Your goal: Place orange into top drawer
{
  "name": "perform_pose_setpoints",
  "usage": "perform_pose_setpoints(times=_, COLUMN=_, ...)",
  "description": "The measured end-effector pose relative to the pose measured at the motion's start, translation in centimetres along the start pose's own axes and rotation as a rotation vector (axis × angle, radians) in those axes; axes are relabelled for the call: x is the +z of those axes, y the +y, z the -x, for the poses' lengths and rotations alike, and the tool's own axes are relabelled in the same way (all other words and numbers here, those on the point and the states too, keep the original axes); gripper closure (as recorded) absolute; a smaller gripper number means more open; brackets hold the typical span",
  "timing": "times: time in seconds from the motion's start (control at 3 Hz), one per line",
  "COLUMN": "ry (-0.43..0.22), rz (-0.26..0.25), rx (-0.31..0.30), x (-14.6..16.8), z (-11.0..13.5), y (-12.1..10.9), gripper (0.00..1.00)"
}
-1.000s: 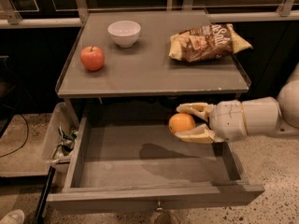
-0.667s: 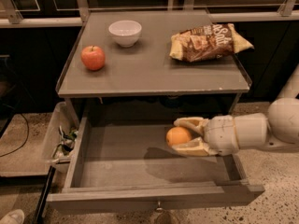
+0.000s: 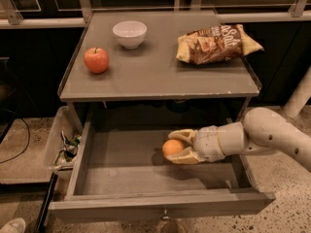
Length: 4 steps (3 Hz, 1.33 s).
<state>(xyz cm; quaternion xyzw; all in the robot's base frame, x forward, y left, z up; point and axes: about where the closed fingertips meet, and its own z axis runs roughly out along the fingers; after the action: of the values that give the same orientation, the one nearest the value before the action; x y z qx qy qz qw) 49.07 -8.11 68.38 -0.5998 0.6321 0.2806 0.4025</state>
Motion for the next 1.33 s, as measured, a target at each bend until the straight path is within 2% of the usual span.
perform_pose_setpoints(times=0.33, ry=0.061, rz=0.02, rx=-0.054, x=2.1, z=-0.4, y=-2.3, gripper=1.0)
perform_pose_setpoints(times=0.67, ry=0.132, rz=0.039, rx=-0.086, x=3.3, z=-1.1, y=-2.7, gripper=1.0)
perform_pose_setpoints(times=1.0, ry=0.183, rz=0.057, rx=-0.087, x=3.5, z=-1.6, y=-2.1, gripper=1.0)
perform_pose_setpoints(times=1.33, ry=0.204, rz=0.071, rx=-0.067, x=3.6, z=-1.9, y=-0.7, gripper=1.0)
